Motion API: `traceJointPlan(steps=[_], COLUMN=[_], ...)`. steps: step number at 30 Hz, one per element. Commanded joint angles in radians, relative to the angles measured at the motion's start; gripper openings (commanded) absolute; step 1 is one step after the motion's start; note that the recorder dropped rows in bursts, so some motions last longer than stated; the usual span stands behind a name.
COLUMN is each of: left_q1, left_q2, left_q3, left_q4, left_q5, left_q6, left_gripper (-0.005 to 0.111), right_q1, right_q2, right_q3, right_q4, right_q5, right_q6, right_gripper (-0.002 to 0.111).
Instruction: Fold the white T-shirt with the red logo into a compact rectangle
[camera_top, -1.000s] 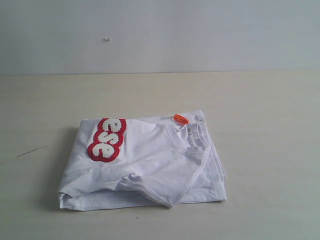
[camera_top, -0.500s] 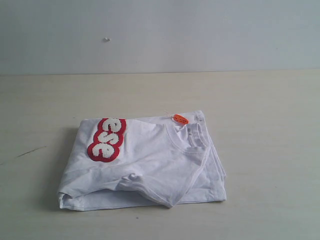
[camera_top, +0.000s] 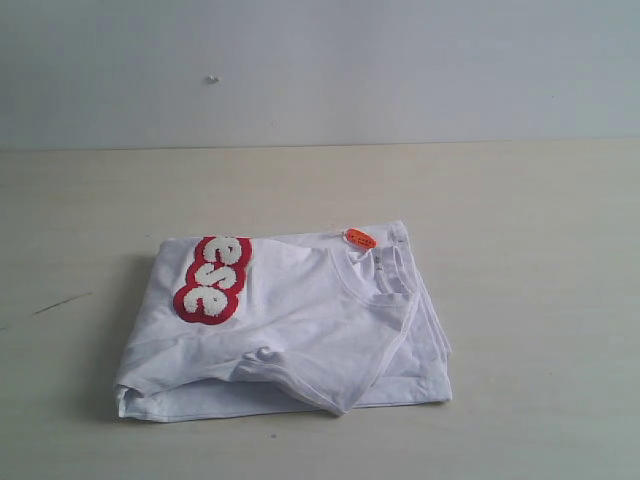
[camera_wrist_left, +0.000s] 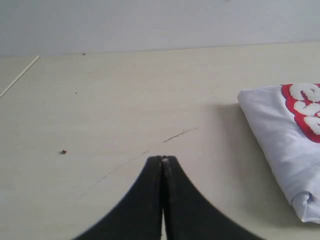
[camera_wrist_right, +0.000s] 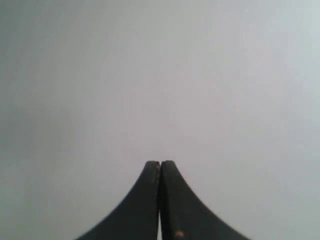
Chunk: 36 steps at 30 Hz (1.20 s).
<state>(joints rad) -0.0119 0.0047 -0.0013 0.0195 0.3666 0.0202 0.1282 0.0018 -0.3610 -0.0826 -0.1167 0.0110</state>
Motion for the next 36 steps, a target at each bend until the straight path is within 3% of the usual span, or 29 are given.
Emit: traceJointPlan(steps=[1, 7, 19, 27, 36], left_q1=[0.002, 0.002, 0.002, 0.002, 0.002], left_q2=[-0.005, -0.005, -0.005, -0.005, -0.005], left_q3=[0.001, 0.001, 0.001, 0.001, 0.001], left_q4=[-0.006, -0.006, -0.006, -0.006, -0.006], left_q5=[-0.007, -0.007, -0.007, -0.007, -0.007], left_q6=[-0.005, -0.005, -0.002, -0.001, -0.001], left_gripper=[0.0, 0.0, 0.0, 0.0, 0.0], right_q1=[-0.11, -0.167, -0.235, -0.235, -0.233], right_q2=[-0.002, -0.002, -0.002, -0.002, -0.002], right_q3=[0.055, 0.172, 0.361, 0.361, 0.361], right_q4=[-0.054, -0.056, -0.05, -0.049, -0.045], right_q5=[-0.067, -0.109, 0.003, 0.37, 0.421], right_q6=[0.044, 0.013, 0.016, 0.009, 0.044], right_gripper=[0.0, 0.0, 0.0, 0.0, 0.0])
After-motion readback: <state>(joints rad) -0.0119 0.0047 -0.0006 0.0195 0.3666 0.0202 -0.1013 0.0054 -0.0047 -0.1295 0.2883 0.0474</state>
